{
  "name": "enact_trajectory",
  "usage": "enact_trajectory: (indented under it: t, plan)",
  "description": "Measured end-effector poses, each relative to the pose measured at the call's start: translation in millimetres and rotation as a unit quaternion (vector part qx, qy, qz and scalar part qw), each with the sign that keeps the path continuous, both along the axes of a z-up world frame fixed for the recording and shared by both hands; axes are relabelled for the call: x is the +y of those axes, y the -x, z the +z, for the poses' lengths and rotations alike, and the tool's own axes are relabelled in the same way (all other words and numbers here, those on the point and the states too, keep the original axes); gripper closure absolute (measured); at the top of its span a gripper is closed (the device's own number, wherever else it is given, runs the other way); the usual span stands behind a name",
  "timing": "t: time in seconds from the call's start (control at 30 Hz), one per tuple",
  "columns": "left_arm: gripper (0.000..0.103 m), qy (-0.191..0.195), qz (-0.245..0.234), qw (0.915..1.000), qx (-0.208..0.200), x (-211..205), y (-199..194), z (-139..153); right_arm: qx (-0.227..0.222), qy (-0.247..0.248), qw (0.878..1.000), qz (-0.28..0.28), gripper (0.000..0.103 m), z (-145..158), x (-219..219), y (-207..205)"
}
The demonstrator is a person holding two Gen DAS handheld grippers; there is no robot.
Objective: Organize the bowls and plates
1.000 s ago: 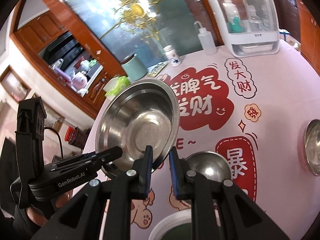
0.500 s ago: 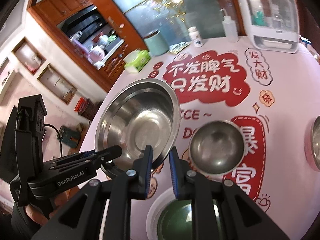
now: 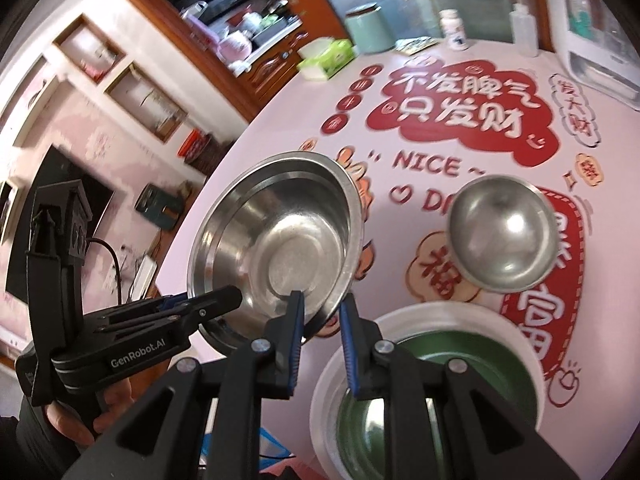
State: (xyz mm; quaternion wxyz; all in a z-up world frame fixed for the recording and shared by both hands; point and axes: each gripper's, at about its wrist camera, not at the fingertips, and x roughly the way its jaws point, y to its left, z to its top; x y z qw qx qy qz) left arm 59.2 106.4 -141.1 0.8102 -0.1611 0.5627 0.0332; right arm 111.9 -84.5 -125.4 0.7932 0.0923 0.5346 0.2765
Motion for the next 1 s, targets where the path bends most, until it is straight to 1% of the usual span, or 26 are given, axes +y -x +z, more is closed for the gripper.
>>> enact_trajectory:
  t: [0.27,0.4,0.57,0.77,1.0]
  plan:
    - [0.078,-0.002,0.035,0.9993,0.017,25,25,-17,0.020,0.007,0.999,0.050,0.085,-15,30,11]
    - [0.078,-0.001,0.052,0.9982,0.031,34,39,-28,0.036,0.011,0.997,0.065,0.085,-25,40,18]
    - [0.078,-0.001,0.055,0.9975,0.044,39,47,-40,0.052,0.019,0.996,0.069,0.085,-37,47,21]
    - [0.078,0.001,0.048,0.9971,0.059,40,55,-53,0.076,0.030,0.994,0.069,0.085,-51,51,24]
    - [0.078,0.012,0.047,0.9955,0.081,42,61,-71,0.099,0.044,0.992,0.071,0.084,-66,54,29]
